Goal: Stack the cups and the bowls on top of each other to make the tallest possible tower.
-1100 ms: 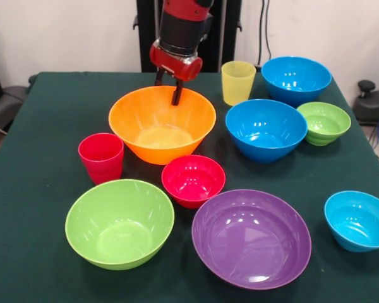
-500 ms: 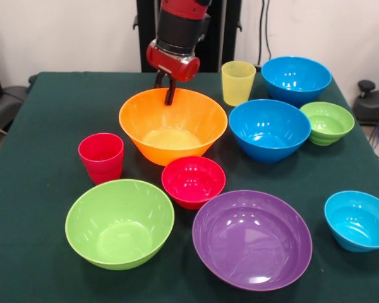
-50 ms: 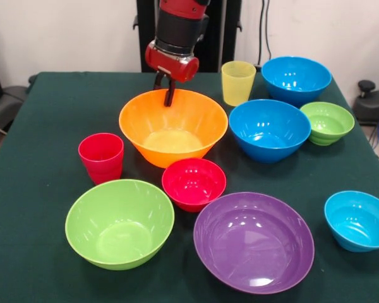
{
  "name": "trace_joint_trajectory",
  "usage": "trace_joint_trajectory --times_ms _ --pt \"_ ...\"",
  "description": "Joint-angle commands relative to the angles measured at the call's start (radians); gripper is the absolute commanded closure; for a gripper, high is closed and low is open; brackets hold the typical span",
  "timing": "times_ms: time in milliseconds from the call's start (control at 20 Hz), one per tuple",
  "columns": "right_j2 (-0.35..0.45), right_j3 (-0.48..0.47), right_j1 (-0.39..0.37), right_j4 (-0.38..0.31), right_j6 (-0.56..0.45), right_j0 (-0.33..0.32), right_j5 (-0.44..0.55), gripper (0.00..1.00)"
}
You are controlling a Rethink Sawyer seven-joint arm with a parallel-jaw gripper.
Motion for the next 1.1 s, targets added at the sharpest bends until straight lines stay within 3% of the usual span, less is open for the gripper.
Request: trace_joint_trajectory --times_ms 50,200,650,850,1100 --pt "0.202 -0.051 -0.001 -0.130 -0.041 -0.079 0.173 1.00" --pt "0.239 -0.030 -0.054 -0.153 -0.068 -0.106 0.260 1.00" --pt "0.338 0.013 -0.155 -0.191 -0.086 -0.174 0.401 1.00" --pt "0.387 0.049 -0.202 -0.222 -0.090 -0.201 0.409 1.00" --pt "0.475 0.056 -0.228 -0.308 -0.119 -0.264 0.357 1.00"
